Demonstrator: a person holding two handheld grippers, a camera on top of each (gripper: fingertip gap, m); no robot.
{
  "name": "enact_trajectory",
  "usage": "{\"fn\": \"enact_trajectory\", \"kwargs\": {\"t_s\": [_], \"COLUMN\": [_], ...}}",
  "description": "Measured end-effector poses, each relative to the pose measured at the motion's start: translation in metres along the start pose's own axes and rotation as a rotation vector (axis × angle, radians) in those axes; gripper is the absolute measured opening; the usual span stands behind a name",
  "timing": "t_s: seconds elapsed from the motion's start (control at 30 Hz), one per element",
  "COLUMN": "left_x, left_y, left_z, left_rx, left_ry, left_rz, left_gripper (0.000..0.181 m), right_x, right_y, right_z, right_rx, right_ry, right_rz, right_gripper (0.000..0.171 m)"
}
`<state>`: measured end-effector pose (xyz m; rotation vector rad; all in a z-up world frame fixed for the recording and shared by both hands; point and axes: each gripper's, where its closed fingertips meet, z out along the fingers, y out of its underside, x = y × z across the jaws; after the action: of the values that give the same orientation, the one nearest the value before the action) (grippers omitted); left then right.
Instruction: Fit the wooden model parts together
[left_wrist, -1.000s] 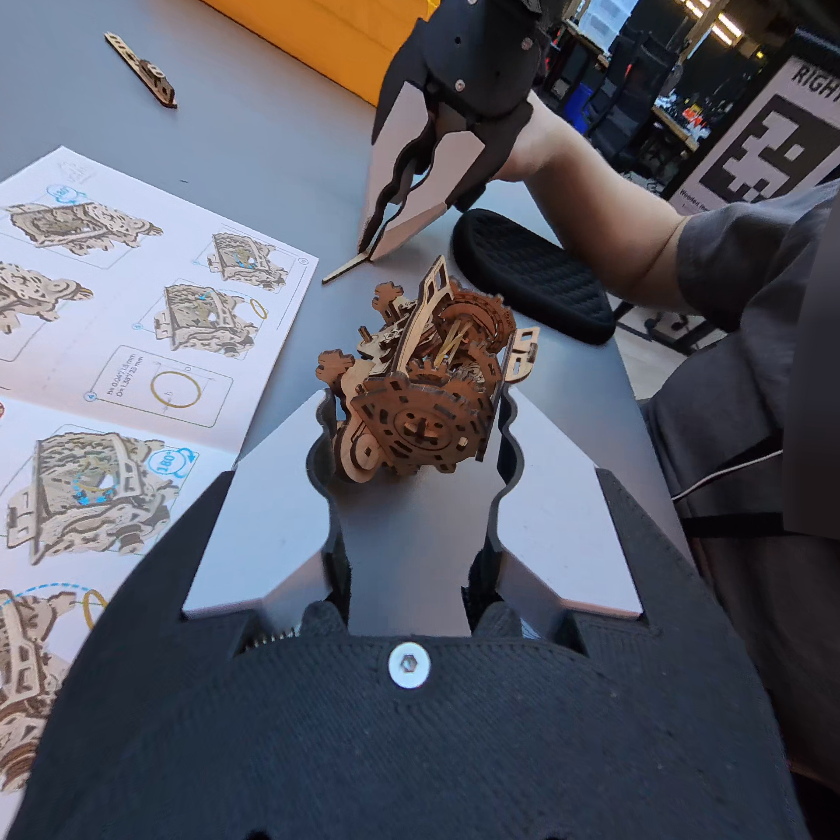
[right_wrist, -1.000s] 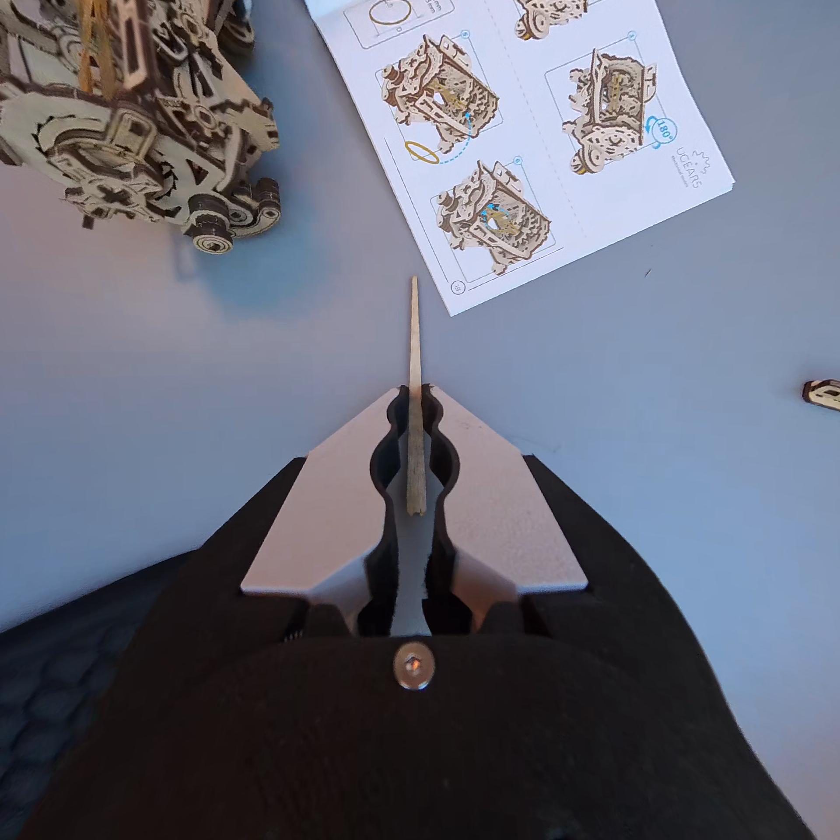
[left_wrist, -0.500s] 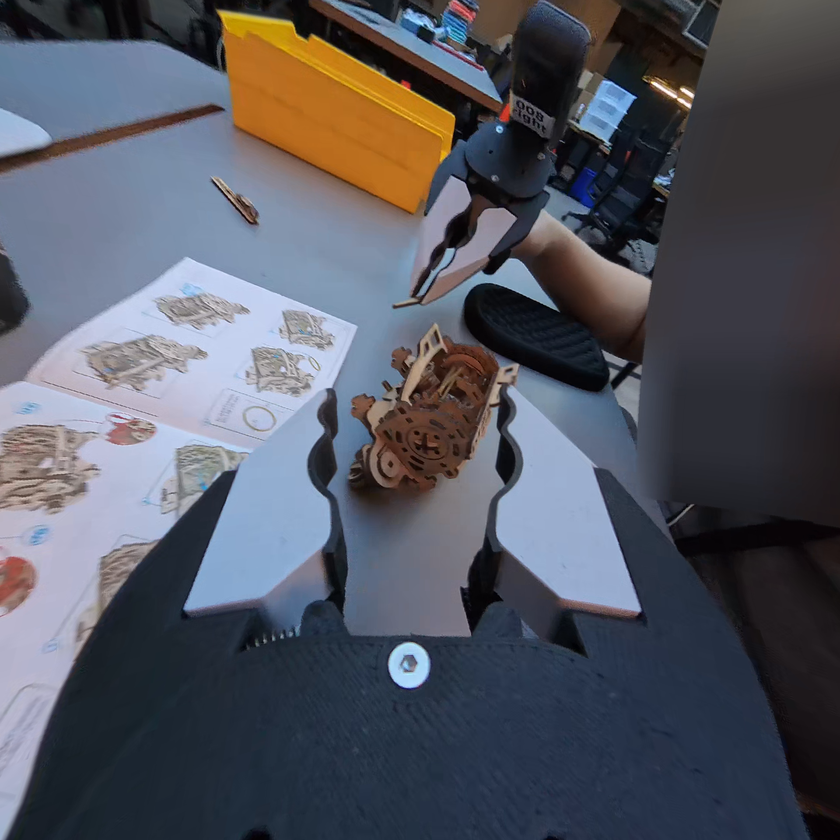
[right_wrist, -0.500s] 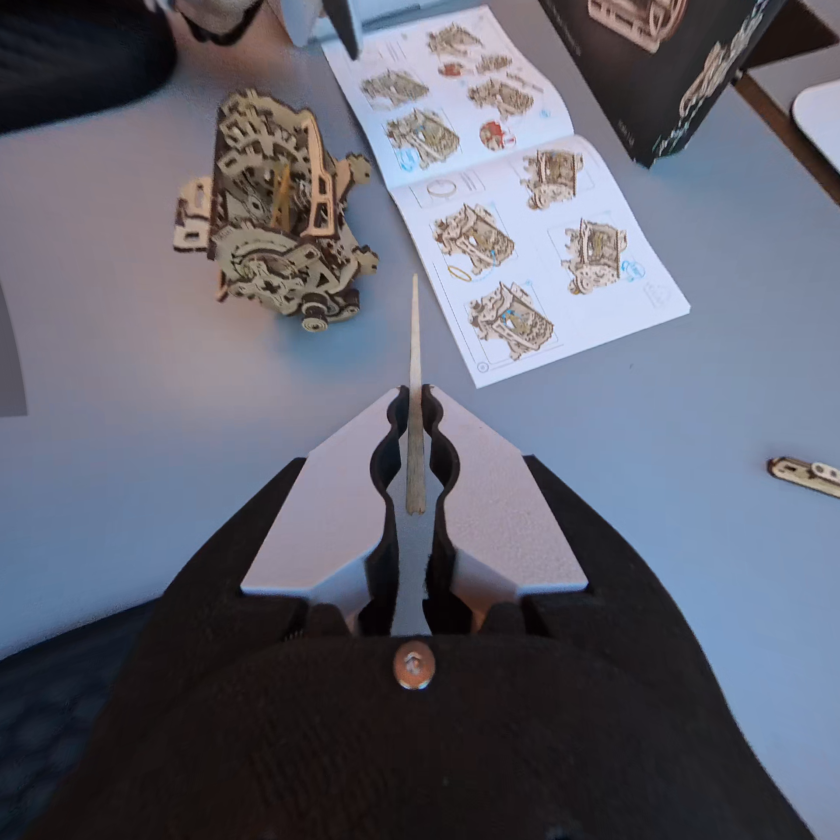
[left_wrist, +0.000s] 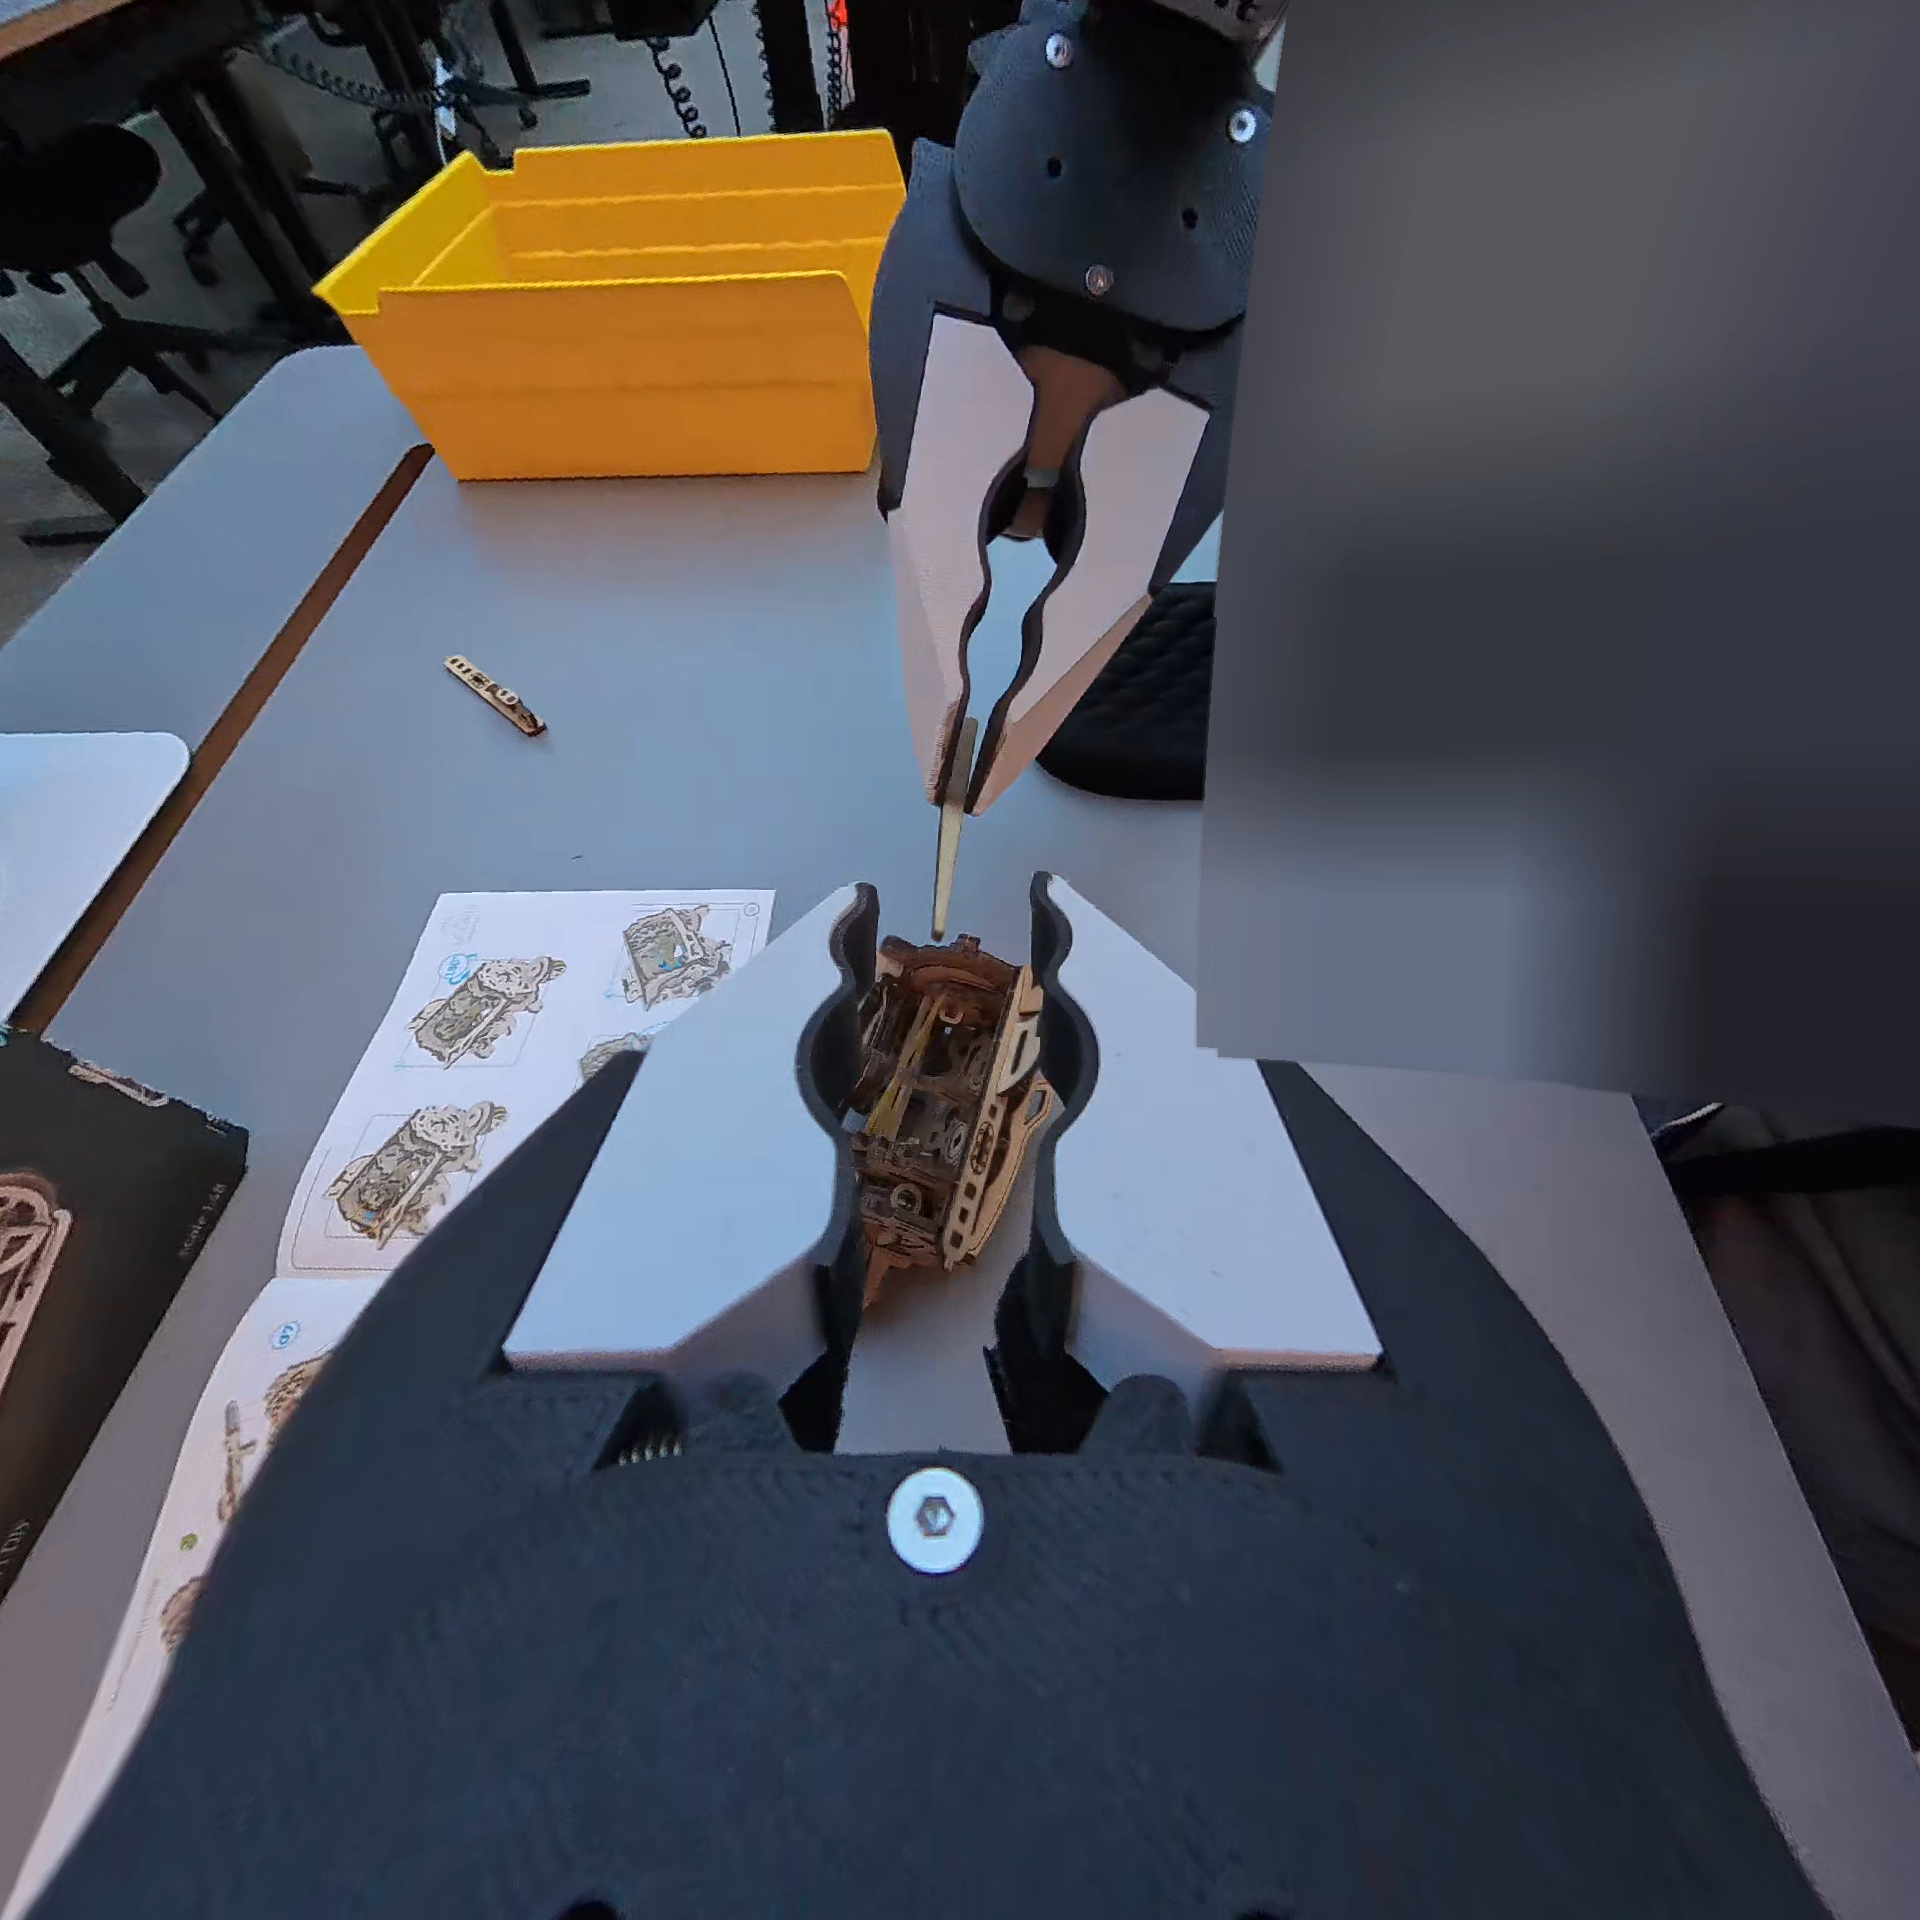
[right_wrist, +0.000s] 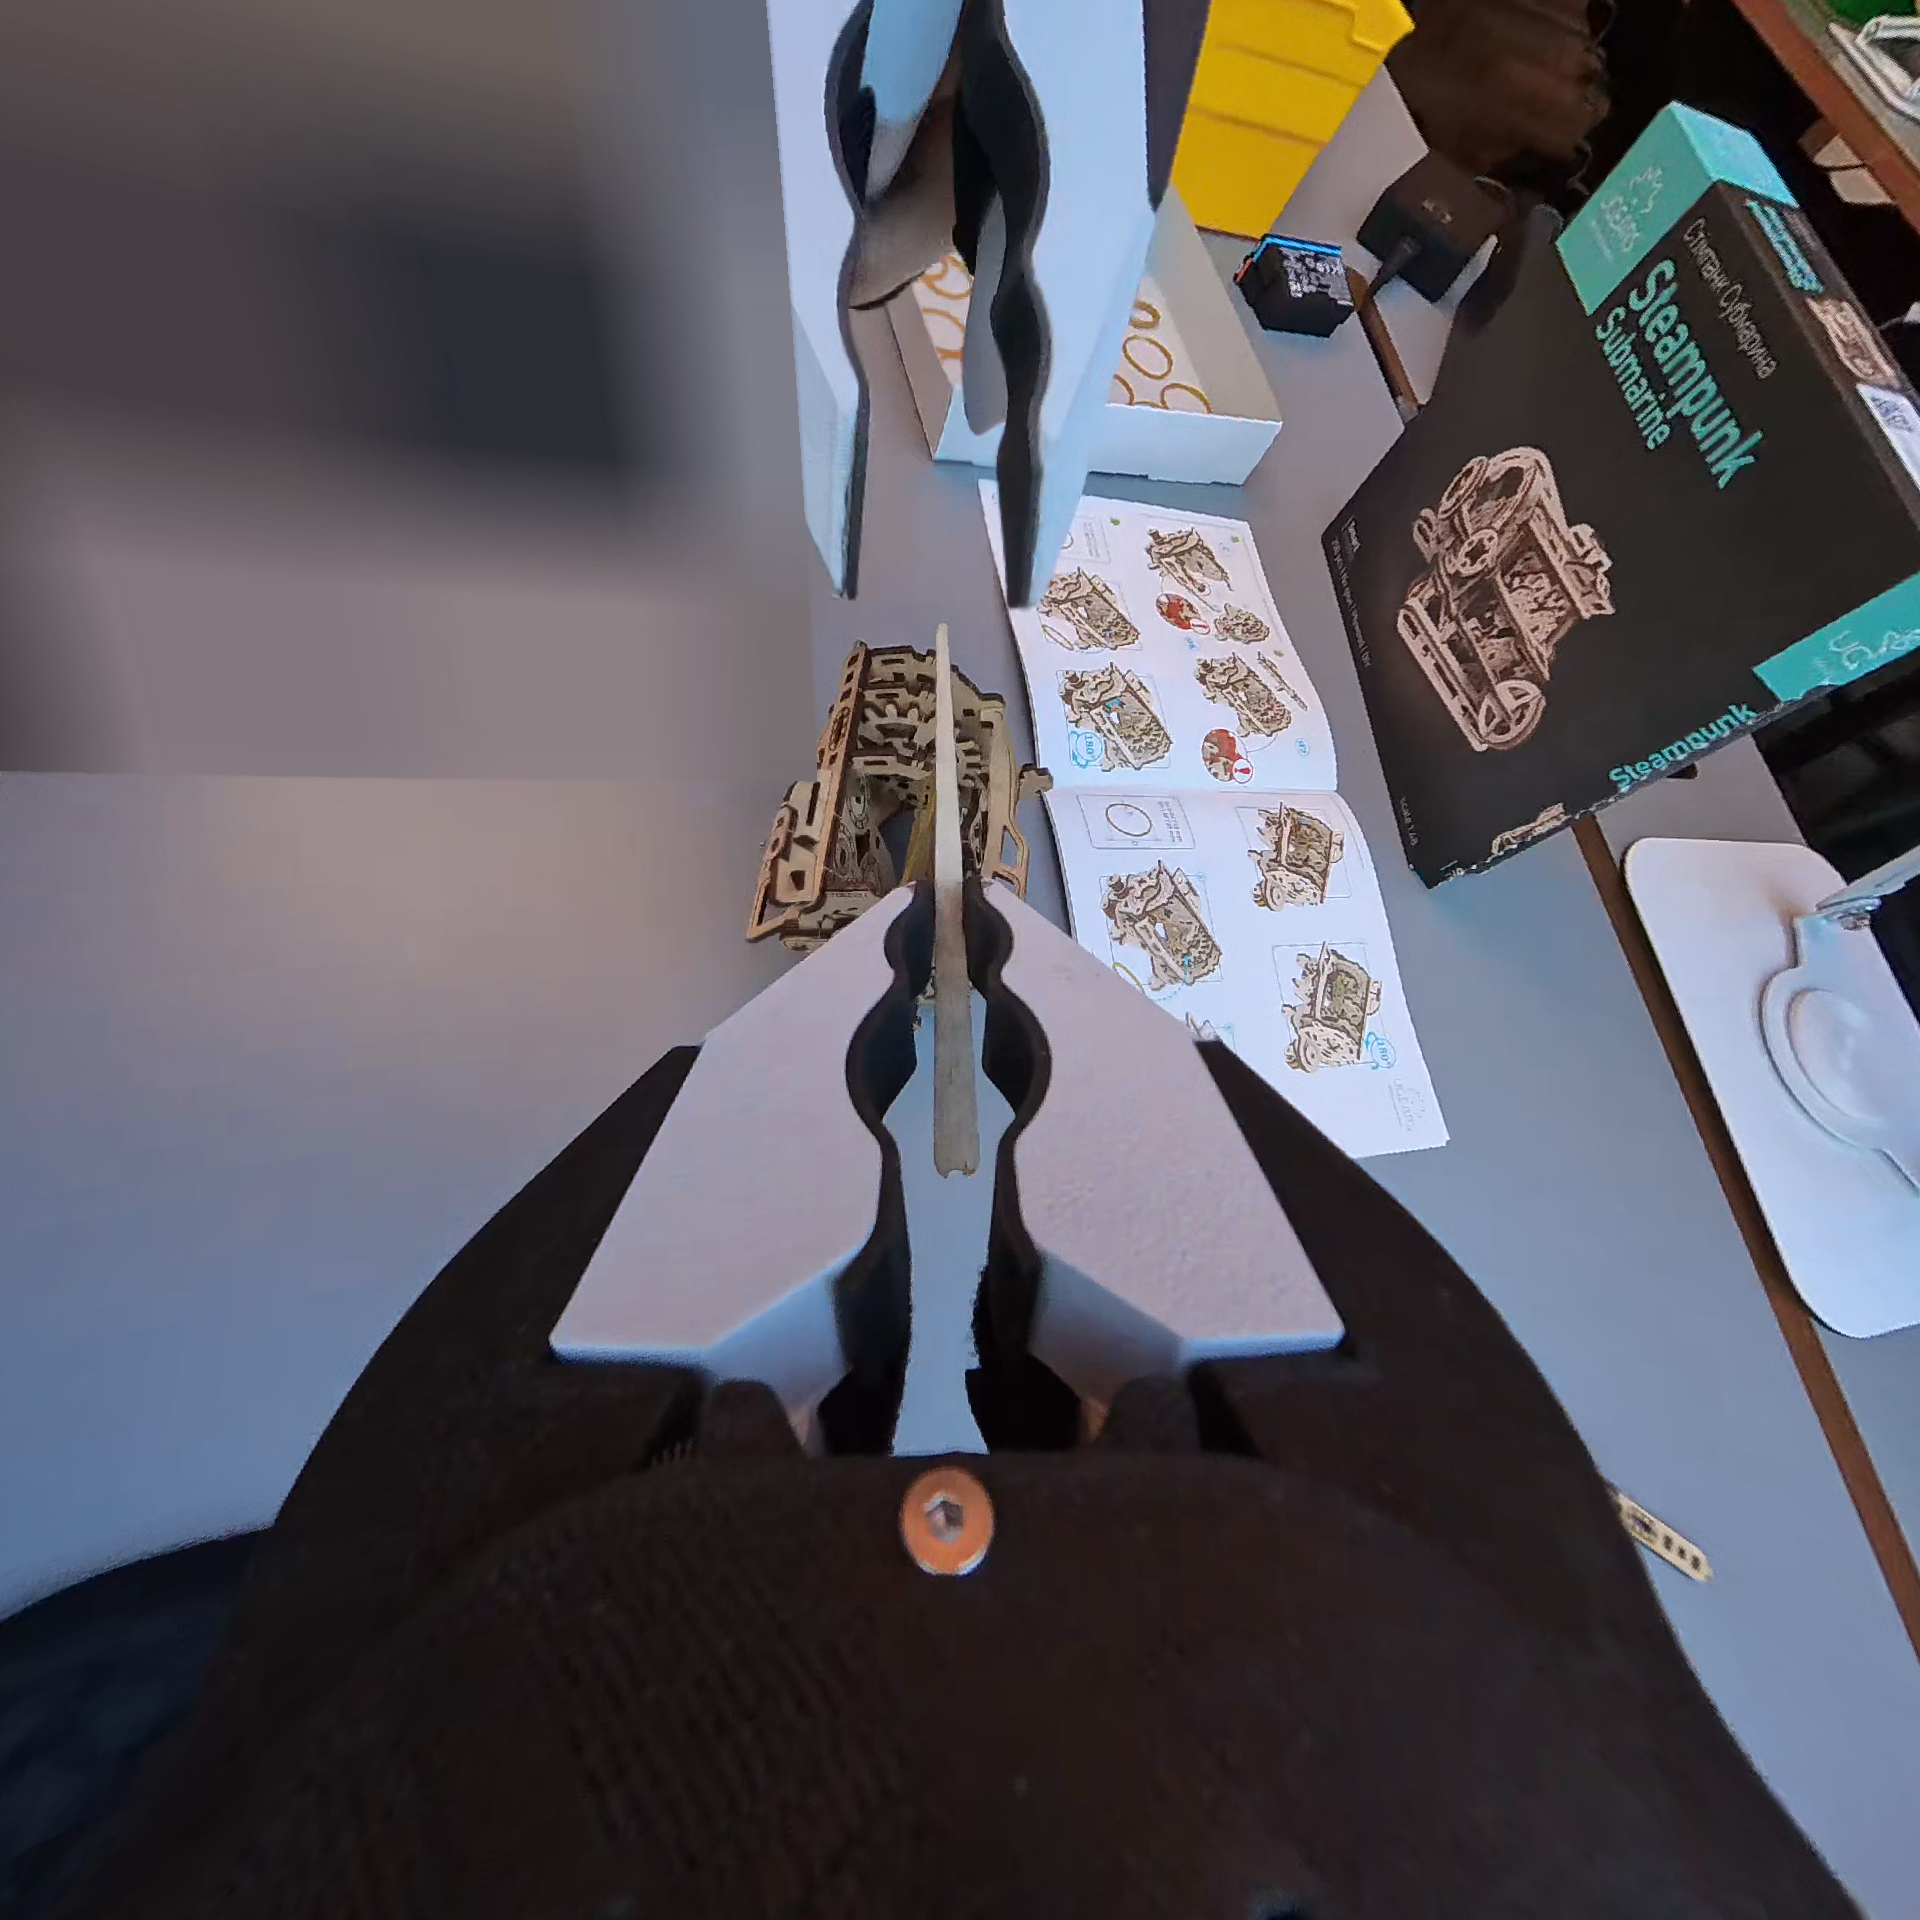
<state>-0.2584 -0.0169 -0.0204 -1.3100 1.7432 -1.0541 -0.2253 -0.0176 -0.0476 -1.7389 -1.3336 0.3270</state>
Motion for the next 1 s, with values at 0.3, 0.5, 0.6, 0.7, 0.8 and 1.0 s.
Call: {"fn": "enact_trajectory", "kwargs": {"t_s": [0.3, 0.5, 0.6, 0.7, 0.8, 1.0], "left_x": [0.010, 0.013, 0.014, 0.016, 0.014, 0.002], "left_y": [0.002, 0.009, 0.009, 0.008, 0.009, -0.011], "left_z": [0.014, 0.022, 0.024, 0.027, 0.030, 0.019], "left_rx": [-0.065, -0.088, -0.081, -0.068, -0.066, 0.099], "left_ry": [-0.043, -0.025, -0.003, 0.010, 0.017, -0.003], "left_rz": [0.148, 0.185, 0.158, 0.139, 0.134, 0.025], "left_gripper": [0.012, 0.000, 0.006, 0.002, 0.001, 0.000], "right_x": [-0.010, -0.012, -0.014, -0.014, -0.014, 0.019], "right_y": [-0.013, -0.011, -0.007, -0.006, -0.004, -0.019], "right_z": [-0.008, -0.007, -0.005, -0.005, -0.004, -0.030], "right_rx": [-0.002, 0.005, 0.004, 0.005, -0.009, 0.193], "right_ry": [0.006, -0.018, -0.031, -0.032, -0.036, 0.131], "right_rz": [-0.045, -0.034, -0.029, -0.029, -0.032, -0.029], "right_gripper": [0.004, 0.004, 0.004, 0.004, 0.004, 0.042]}}
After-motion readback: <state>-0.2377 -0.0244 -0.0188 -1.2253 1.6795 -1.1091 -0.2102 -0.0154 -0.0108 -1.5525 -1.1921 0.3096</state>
